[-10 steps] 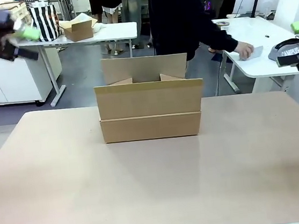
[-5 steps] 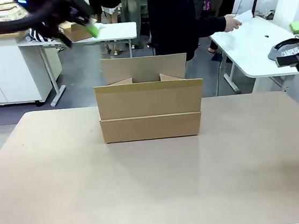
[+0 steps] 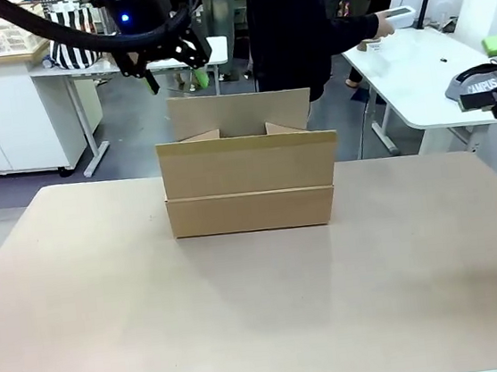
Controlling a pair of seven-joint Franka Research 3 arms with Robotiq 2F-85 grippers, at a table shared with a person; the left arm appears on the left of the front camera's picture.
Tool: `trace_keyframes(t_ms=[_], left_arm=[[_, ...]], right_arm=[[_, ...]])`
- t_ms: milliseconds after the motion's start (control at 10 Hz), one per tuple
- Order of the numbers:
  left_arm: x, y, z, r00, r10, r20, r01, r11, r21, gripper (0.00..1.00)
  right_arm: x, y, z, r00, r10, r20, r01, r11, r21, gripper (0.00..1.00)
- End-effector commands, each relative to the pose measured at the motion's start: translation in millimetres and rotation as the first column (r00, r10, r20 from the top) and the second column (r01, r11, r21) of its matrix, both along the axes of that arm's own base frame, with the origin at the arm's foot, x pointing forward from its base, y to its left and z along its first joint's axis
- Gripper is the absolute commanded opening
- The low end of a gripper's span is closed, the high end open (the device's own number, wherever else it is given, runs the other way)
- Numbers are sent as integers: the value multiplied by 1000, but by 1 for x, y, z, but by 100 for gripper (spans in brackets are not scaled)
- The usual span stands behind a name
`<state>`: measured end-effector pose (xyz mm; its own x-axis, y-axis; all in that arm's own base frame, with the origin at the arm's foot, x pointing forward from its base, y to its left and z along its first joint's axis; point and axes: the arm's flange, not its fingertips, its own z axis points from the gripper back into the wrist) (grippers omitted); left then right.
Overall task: Pack the gift set into the box.
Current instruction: Place both hands on the side flaps of the Package Box and spread them outward.
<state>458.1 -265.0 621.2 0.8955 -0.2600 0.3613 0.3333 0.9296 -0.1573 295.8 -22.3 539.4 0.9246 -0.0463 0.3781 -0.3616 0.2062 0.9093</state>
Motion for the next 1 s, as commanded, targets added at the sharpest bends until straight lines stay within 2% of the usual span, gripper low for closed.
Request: trace_keyframes(t_ms=[0,200,300,400,600,800,900], left_arm=[[-10,16,3,1000,21,9,-21,1000,2,100],[0,6,4,1000,9,2,-9,1000,-4,100],[14,-8,-4,996,88,6,-88,996,13,100],[35,-31,-22,994,103,-30,-102,994,36,100],[67,-75,-60,971,229,-67,-221,969,109,100],[86,-114,-87,954,301,-19,-292,937,193,100],[93,-128,-97,952,306,-17,-293,926,237,100]], right_arm=[[4,1,2,999,3,32,-4,1000,21,100],[4,1,2,999,3,32,-4,1000,21,100],[4,1,2,999,3,32,-4,1000,21,100],[4,1,2,999,3,32,-4,1000,21,100],[4,1,2,999,3,32,-4,1000,21,100],[4,1,2,999,3,32,-4,1000,21,100],[4,1,2,999,3,32,-4,1000,21,100]])
